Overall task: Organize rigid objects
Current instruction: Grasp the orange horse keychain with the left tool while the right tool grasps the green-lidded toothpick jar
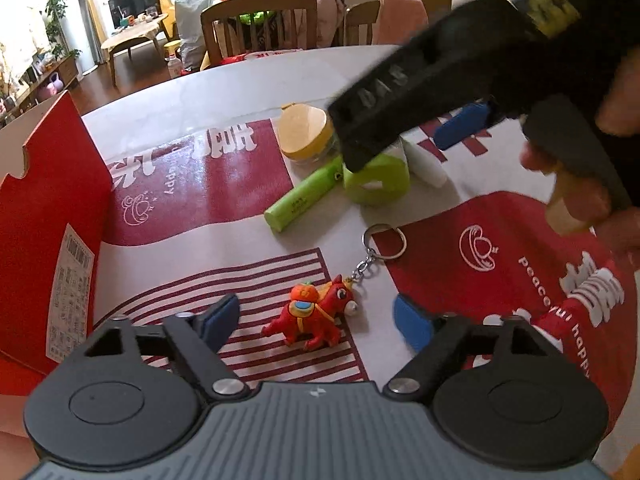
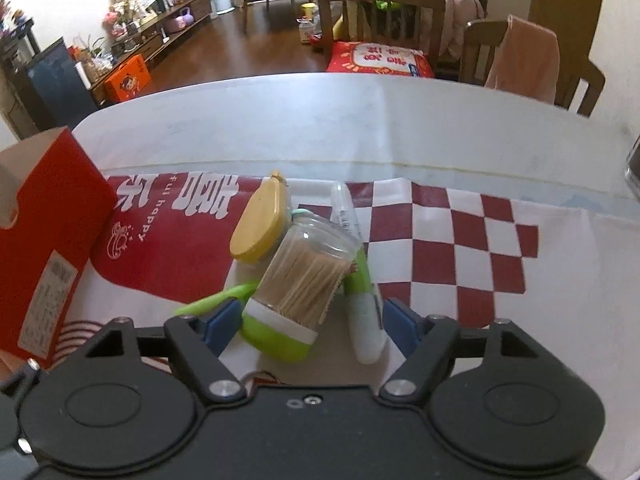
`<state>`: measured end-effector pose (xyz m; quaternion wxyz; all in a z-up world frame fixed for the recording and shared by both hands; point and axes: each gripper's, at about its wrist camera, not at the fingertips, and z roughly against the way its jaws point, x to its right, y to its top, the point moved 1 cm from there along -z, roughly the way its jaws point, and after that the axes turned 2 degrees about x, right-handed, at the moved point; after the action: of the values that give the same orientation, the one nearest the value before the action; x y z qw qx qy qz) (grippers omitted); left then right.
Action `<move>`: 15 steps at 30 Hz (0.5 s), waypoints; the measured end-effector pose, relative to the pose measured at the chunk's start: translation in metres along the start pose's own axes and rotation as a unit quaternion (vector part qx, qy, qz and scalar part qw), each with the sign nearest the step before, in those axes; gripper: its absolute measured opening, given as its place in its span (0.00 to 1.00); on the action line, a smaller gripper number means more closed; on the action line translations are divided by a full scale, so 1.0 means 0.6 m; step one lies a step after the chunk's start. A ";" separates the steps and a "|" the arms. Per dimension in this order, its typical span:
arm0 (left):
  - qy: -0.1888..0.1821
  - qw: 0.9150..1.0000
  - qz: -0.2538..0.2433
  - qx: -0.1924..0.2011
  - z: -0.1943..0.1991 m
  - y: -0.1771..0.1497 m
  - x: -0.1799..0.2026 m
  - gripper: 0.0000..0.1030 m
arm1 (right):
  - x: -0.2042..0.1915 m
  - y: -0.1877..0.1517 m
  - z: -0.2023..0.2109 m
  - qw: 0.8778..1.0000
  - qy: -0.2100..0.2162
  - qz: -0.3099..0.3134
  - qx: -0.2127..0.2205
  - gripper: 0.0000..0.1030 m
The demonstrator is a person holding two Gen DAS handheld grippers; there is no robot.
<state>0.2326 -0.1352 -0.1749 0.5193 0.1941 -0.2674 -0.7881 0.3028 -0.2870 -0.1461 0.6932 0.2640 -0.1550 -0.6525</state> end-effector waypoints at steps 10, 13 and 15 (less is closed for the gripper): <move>-0.014 1.000 -0.004 0.005 -0.001 0.000 0.010 0.48 | -0.012 0.009 -0.010 1.000 0.000 -0.016 -0.002 0.59; -0.017 1.000 -0.006 0.004 0.000 0.005 0.011 0.38 | -0.012 0.011 -0.010 1.000 0.008 -0.024 -0.003 0.52; -0.018 1.000 -0.004 0.002 -0.001 0.007 0.009 0.38 | -0.012 0.009 -0.008 1.000 0.006 -0.024 0.000 0.50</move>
<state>0.2339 -0.1420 -0.1731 0.5107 0.1819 -0.2774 -0.7931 0.3093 -0.2790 -0.1458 0.6781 0.2716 -0.1447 -0.6675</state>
